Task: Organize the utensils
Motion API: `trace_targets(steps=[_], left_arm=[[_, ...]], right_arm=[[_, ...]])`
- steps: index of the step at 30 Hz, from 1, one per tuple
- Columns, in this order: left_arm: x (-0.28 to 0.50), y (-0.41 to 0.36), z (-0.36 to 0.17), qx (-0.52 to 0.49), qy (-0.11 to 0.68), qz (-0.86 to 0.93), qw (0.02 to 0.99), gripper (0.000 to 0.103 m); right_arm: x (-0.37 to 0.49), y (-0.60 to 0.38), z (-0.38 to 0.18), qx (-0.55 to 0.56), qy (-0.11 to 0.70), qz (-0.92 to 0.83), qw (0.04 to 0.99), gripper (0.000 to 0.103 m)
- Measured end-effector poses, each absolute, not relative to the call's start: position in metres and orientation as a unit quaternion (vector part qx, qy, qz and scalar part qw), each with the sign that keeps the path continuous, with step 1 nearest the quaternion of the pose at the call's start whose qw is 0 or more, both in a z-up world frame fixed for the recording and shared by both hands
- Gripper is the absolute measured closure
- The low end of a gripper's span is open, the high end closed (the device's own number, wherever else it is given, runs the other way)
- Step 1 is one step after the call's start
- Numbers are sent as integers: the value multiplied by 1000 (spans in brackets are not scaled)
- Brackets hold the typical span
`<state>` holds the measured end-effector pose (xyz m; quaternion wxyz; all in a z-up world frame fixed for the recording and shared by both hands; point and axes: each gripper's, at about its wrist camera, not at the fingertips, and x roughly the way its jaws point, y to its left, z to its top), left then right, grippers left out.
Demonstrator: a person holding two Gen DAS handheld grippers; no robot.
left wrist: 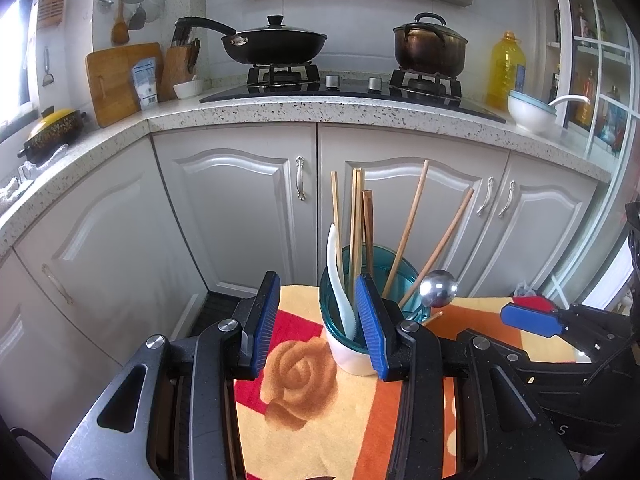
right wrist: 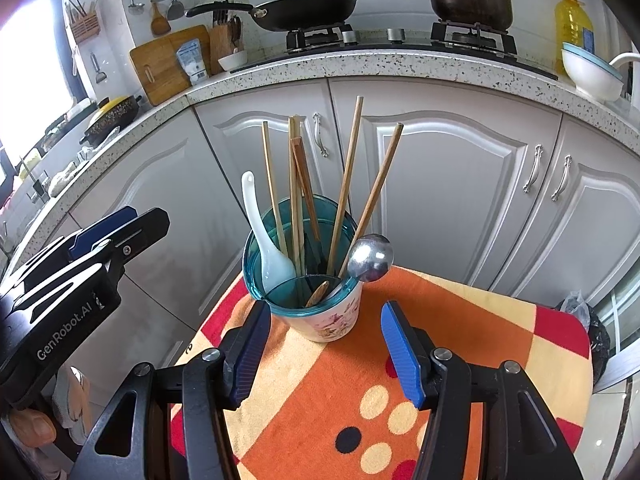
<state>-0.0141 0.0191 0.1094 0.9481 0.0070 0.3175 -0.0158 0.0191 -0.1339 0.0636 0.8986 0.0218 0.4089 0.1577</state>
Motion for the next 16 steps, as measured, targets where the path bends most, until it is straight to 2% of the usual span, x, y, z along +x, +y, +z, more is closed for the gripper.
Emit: trace_targets(steps=[16], left_arm=[[-15, 15, 105, 16, 304, -21, 952, 64]], right_arm=[[18, -140, 57, 26, 414, 156, 897, 47]])
